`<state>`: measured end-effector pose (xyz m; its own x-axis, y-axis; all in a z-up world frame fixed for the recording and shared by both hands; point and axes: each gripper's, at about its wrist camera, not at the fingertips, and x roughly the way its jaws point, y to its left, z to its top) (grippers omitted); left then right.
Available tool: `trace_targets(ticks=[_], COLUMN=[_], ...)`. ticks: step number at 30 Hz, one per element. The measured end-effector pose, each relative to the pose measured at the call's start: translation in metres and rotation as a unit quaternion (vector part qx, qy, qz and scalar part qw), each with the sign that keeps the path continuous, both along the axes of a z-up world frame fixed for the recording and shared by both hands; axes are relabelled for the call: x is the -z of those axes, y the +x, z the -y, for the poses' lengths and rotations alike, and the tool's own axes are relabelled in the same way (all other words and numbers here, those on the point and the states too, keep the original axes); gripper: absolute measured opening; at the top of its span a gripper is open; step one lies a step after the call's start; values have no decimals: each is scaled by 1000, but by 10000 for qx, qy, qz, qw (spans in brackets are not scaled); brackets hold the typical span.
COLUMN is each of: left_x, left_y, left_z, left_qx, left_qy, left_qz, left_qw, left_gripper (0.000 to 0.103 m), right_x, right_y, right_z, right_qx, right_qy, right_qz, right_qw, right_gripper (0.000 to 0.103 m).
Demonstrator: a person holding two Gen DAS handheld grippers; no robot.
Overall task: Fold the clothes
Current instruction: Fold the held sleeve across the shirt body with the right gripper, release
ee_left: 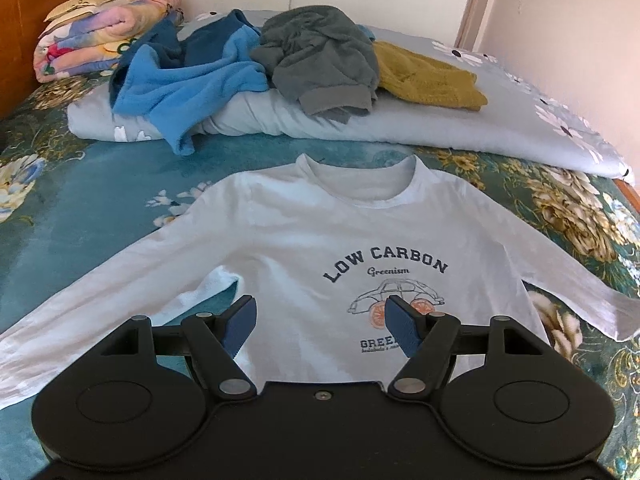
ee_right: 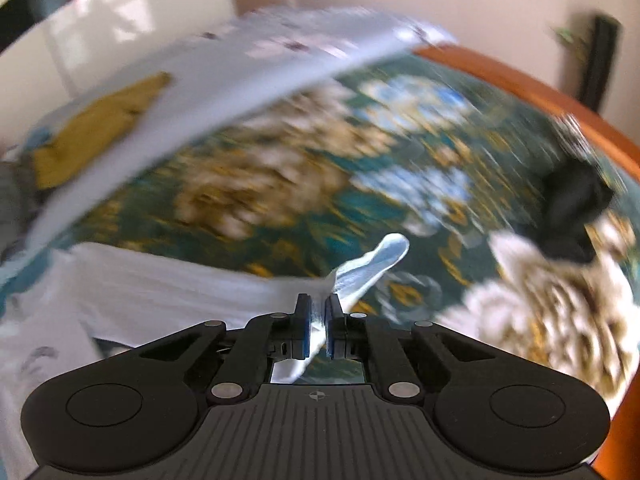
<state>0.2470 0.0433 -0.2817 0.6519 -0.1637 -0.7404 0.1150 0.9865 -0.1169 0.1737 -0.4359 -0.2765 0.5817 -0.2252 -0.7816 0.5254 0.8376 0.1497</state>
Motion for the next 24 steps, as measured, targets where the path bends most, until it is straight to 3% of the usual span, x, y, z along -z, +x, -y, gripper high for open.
trace_targets(ticks=[9,16,24], left_x=[-8,-11,-8], left_y=[-7,-18,-28], left_z=[-38,-72,-97], left_qx=[-322,-632,-816], left_qy=[-104,-119,-201], left_qz=[62,67,33], left_qw=[9994,9979,9965], left_gripper=[69,69,69], right_x=[-39,-26,-10], right_y=[76,124,151], right_z=[-94,-184,-290], right_qx=[-1490,-2489,-3580], right_qy=[-38,239,375], right_qz=[613,526,370], right_qw=[9869,9668,9322], right_gripper=[6,6,6])
